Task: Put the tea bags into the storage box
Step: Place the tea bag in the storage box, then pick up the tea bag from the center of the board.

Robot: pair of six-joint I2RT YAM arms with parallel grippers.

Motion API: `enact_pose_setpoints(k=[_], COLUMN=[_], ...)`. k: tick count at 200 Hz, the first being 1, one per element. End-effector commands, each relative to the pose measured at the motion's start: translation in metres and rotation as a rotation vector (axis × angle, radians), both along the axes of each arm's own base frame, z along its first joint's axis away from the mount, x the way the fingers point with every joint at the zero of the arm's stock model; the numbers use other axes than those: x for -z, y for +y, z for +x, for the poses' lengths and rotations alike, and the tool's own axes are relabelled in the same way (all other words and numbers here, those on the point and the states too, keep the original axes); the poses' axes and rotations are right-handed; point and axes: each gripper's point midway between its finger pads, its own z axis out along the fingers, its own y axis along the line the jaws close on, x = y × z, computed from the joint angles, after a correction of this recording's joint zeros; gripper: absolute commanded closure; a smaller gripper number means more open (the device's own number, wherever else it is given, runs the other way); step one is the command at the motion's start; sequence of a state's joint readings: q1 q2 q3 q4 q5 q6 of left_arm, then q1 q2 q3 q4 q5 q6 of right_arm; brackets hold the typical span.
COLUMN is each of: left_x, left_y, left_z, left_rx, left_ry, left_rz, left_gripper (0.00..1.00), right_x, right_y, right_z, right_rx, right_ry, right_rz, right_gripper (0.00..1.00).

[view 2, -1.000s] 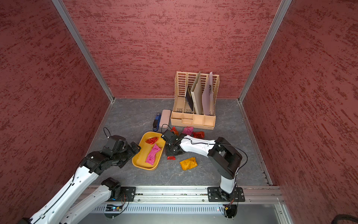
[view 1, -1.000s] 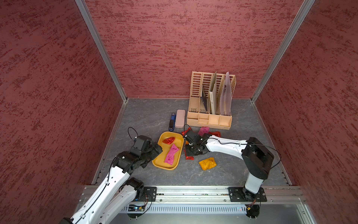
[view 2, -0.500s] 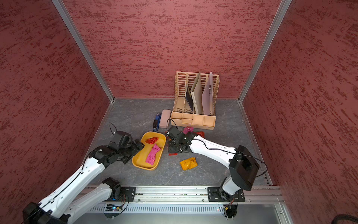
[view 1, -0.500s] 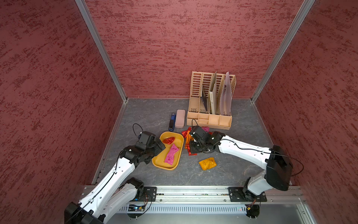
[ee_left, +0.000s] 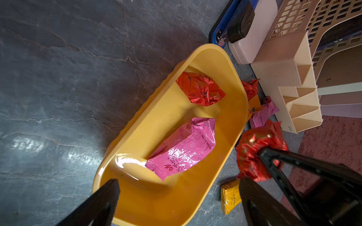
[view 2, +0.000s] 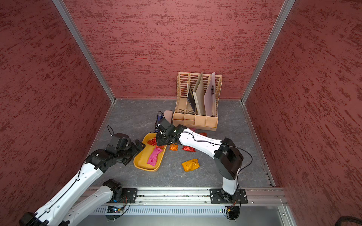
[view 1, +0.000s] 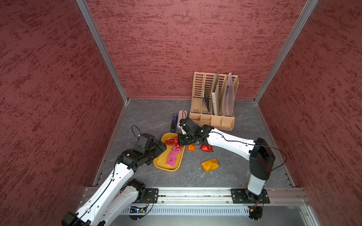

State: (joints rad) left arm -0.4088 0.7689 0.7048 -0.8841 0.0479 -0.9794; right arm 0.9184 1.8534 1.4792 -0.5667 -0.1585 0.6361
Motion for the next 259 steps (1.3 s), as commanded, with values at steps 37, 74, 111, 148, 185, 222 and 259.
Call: enact_pose_setpoints(k=[37, 74, 111, 148, 185, 222, 259], left_x=[0.006, 0.003, 0.001, 0.002, 0.002, -0.004, -0.008], left_y=[0.021, 0.019, 0.011, 0.002, -0.007, -0.007, -0.003], left_z=[-0.019, -0.01, 0.002, 0.013, 0.024, 0.035, 0.035], left_rx=[-0.021, -0.01, 0.02, 0.061, 0.103, 0.117, 0.115], left_ry=[0.027, 0.015, 0.012, 0.026, 0.044, 0.053, 0.07], left_rz=[0.083, 0.087, 0.088, 0.084, 0.084, 0.088, 0.083], left_gripper=[0.0, 0.0, 0.0, 0.0, 0.0, 0.0, 0.0], right_x=[0.025, 0.021, 0.0, -0.001, 0.025, 0.051, 0.07], right_y=[0.016, -0.002, -0.038, -0.077, -0.093, -0.102, -0.099], right_z=[0.022, 0.029, 0.035, 0.043, 0.052, 0.059, 0.062], right_rx=[0.021, 0.048, 0.122, 0.22, 0.268, 0.307, 0.31], right_ry=[0.031, -0.01, -0.078, -0.086, -0.021, 0.034, 0.068], right_rz=[0.013, -0.07, -0.112, -0.128, -0.159, -0.185, -0.201], right_gripper=[0.99, 0.56, 0.45, 0.44, 0.48, 0.54, 0.65])
